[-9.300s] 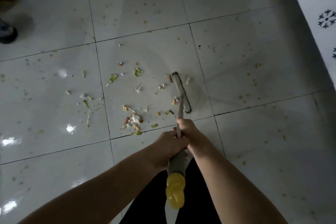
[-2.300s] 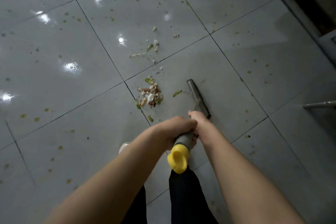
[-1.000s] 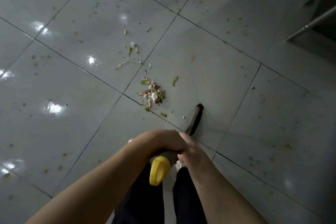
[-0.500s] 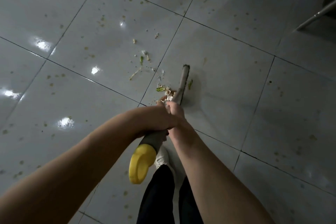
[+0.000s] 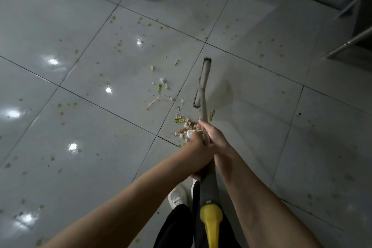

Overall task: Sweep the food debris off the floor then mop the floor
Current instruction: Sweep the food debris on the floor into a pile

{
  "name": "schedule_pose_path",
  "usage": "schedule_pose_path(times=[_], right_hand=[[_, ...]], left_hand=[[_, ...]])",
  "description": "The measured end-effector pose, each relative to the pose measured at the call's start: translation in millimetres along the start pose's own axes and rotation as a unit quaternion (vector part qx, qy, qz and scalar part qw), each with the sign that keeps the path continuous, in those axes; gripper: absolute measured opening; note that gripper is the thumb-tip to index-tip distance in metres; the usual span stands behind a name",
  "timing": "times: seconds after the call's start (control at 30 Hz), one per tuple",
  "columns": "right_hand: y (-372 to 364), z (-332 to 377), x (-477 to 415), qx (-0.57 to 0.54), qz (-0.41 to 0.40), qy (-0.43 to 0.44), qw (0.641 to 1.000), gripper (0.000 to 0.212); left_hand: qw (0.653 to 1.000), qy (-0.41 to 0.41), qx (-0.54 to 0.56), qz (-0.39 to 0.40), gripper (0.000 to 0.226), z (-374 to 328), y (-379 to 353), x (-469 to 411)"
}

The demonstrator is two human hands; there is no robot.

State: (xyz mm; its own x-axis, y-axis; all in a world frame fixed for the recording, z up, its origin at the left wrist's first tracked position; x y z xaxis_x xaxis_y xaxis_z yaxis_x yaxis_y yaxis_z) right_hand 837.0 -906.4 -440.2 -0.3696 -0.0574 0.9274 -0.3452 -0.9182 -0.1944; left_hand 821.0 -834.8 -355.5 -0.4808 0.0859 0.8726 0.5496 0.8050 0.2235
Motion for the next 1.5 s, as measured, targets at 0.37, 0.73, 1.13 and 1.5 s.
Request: schedule_pose_path(times=[0.37,0.73,1.13,1.5], right_hand=[[-70,59,-41,-0.015,0.115,-0.083,0.99,0.024],[-168,66,-75,-0.028,0.177,-0.142,0.973,0.037],[-299,83,-170,-0.113,0.107,-0.175,0.972,0.042],[-233,83,-177,0.074,-0.015,-0.128,0.989,0.049]], left_hand=[[0.986,0.018,0.129,-0.099,0.048,-23,100,-96],[0.944,0.094,0.314,0.045,0.033,-17,181,-190],[0.981,0.092,0.146,-0.087,0.031,14,335,-302],[0.959,0.182,0.218,0.027,0.023,26,263,-320]])
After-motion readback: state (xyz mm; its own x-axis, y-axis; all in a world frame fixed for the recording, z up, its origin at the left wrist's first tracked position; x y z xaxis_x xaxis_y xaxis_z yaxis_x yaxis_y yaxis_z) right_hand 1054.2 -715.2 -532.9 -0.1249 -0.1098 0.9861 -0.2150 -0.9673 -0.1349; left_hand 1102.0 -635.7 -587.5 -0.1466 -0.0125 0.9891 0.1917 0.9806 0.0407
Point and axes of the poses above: each hand's wrist, its own x-axis away from the middle knuckle, its own y-axis out of the back of the hand, z = x × y, the point moved 9 cm from there along -x, towards the middle knuckle, and after that the axes turned 4 degrees about -x, right-handed, at the moved point
